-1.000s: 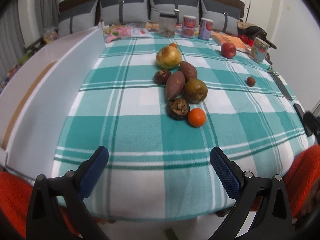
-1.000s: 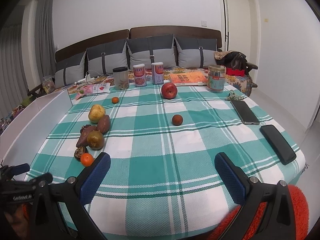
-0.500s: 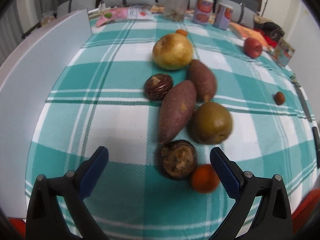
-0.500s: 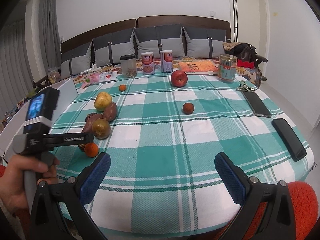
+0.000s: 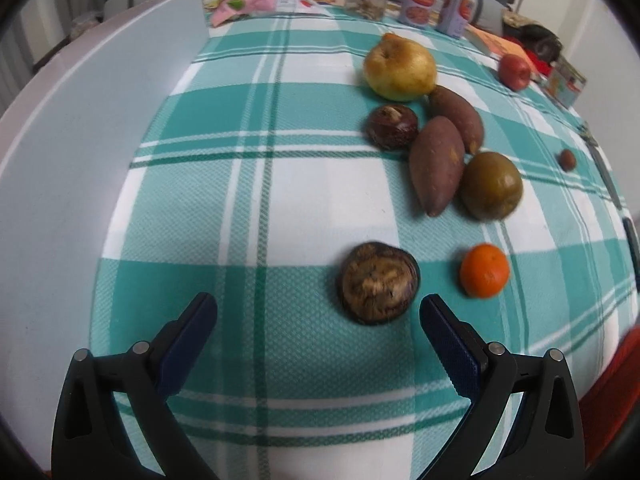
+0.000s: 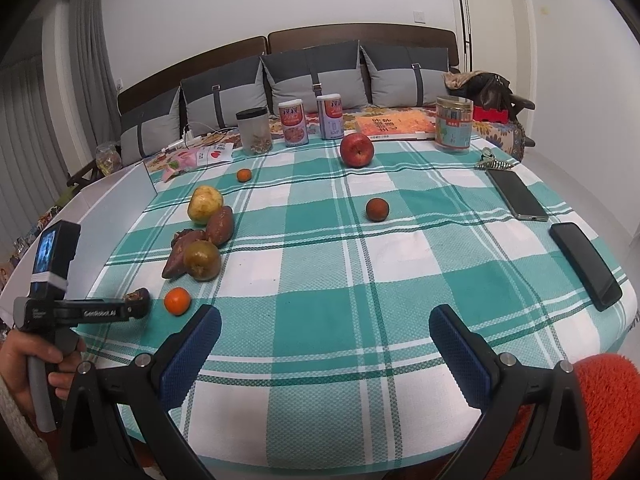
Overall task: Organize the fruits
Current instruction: 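Grasp the dark brown round fruit with the left tool while the right tool grasps the small brown fruit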
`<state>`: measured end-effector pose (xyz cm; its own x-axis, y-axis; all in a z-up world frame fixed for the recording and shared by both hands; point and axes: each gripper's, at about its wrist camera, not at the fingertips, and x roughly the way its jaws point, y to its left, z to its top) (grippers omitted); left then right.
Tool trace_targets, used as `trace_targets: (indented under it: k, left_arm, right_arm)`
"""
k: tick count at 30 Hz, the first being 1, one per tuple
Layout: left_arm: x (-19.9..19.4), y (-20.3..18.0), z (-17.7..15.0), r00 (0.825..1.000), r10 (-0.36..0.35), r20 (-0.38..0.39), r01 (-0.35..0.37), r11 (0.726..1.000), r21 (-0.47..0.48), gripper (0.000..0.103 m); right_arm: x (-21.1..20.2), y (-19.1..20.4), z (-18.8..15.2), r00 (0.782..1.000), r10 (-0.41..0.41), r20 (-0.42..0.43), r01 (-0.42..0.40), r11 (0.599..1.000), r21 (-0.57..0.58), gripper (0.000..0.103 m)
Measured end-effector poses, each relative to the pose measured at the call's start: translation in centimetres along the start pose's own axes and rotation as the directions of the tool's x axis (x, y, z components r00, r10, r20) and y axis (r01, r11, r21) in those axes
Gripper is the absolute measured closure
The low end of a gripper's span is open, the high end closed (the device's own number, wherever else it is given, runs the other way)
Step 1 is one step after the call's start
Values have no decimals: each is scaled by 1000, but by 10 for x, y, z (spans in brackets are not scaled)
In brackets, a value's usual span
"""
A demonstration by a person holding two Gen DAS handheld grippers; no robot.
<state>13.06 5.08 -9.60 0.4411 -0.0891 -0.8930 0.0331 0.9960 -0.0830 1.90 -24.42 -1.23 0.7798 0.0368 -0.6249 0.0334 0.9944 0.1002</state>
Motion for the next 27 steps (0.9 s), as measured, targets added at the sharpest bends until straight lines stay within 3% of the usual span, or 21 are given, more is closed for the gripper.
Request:
trace_targets:
  k: [2,5,12,14,16,19,23,25,26,27]
  left_arm:
    - [4,-5,-3,1000,-9,-11,9,1000,29,1]
    - [8,-17,-6,999,46,15,-48,994,103,0]
    - [8,-16,-9,997,42,71,-48,995,87,0]
    - [6,-15,-9,998,36,47,-41,994,104,1]
    - [2,-11,-6,1000,-6,3,6,994,106,2]
    - [-12,-4,-3,988,-149,51,144,985,98,3]
    - [-14,-15,2,982,-175,65,163,973,162,4]
    - [-13,-21,2,982,-173,73,156,968,195,16]
    - [-10,-23,3,982,-177,63,162,966,200,36]
    - [-6,-22,3,982,-181,46,169,967,193,45]
  right_arm:
    - [-1,1,0,1000,-1,4,1,1000,-4,0]
    - [-3,1,0,1000,-5,7,5,1000,-10,0]
    - [-5,-5,1,1000,-14,9,14,1000,10,0]
    - [-3,-7,1,1000,-12,1,12,1000,19,0]
    - [-2,-8,1,1000,-11,-4,11,1000,23,0]
    - [-2,-9,0,1000,-11,-3,11,1000,24,0]
    - [1,-10,-1,1000,-6,-28,7,999,39,0]
    - [3,-10,-2,999,-5,-37,7,999,36,0]
    - [3,-9,-2,999,-7,-37,8,999,32,0]
    - [2,-9,-2,999,-10,-36,11,1000,29,0]
